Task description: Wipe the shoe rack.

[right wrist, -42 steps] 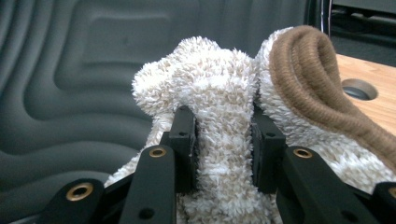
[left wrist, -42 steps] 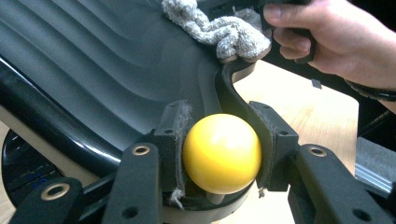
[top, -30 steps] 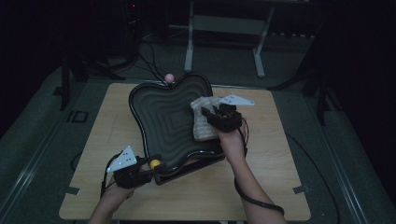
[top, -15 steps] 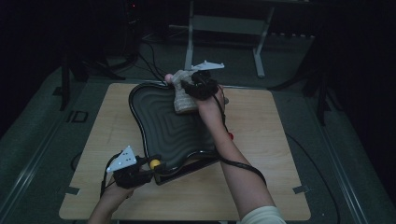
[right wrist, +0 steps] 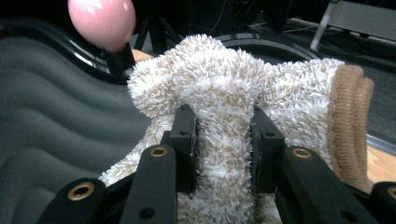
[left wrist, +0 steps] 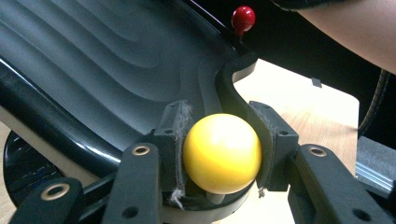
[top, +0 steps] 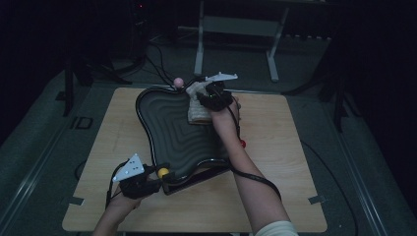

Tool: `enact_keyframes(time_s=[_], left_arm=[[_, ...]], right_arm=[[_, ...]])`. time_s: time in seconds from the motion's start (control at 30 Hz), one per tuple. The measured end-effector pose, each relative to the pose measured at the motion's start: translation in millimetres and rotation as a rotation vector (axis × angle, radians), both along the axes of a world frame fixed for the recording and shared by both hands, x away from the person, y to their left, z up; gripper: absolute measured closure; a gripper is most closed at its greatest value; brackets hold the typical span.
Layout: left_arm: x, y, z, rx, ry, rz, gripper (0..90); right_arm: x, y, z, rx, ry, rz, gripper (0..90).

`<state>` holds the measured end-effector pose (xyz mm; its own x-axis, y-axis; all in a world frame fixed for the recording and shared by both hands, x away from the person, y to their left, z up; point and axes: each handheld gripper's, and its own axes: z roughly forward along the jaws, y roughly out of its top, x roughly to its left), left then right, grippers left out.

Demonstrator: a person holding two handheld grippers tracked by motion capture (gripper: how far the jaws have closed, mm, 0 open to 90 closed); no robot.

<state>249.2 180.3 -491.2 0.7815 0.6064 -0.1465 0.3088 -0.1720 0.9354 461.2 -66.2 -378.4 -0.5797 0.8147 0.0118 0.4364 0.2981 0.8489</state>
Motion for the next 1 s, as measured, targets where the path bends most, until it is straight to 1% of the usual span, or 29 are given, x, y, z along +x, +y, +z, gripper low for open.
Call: enact_keyframes(time_s=[0.07, 0.23, 0.37, 0.43, 0.5, 0.6, 0.73, 0.87, 0.97, 1.0], left_arm=[[0.2, 0.1, 0.2, 0.001, 0.001, -0.002, 59.2], [0.3, 0.2, 0.1, 0.000, 0.001, -0.002, 59.2], [0.0, 0.1, 0.0, -0.001, 0.001, -0.001, 59.2], [0.0, 0.0, 0.1, 0.000, 0.001, 0.000, 59.2], [-0.2, -0.1, 0.0, 0.000, 0.002, 0.001, 59.2], [-0.2, -0.1, 0.1, 0.000, 0.002, 0.001, 59.2], [-0.2, -0.3, 0.0, -0.001, 0.001, 0.002, 59.2], [-0.3, -0.3, -0.1, -0.001, 0.001, 0.003, 59.2], [-0.4, -0.4, 0.0, 0.000, 0.001, 0.004, 59.2], [-0.4, -0.4, 0.0, 0.000, 0.001, 0.004, 59.2]], right_arm=[[-4.5, -3.7, -2.9, -0.002, 0.000, -0.001, 68.3], [-16.3, -15.0, -11.7, 0.020, 0.012, -0.010, 68.3], [-29.3, -19.9, -19.0, 0.006, 0.008, -0.017, 68.3], [-35.2, -22.7, -22.6, 0.007, 0.007, -0.024, 68.4], [-40.2, -26.3, -25.4, 0.016, 0.017, -0.030, 68.5], [-51.2, -28.3, -31.2, -0.005, 0.005, -0.032, 68.5], [-65.3, -35.9, -40.6, 0.010, 0.000, -0.038, 68.5], [-77.8, -39.9, -46.8, -0.014, -0.008, -0.025, 68.5], [-86.5, -43.5, -51.0, -0.021, -0.004, -0.015, 68.5], [-86.5, -43.5, -51.0, -0.021, -0.004, -0.015, 68.5]])
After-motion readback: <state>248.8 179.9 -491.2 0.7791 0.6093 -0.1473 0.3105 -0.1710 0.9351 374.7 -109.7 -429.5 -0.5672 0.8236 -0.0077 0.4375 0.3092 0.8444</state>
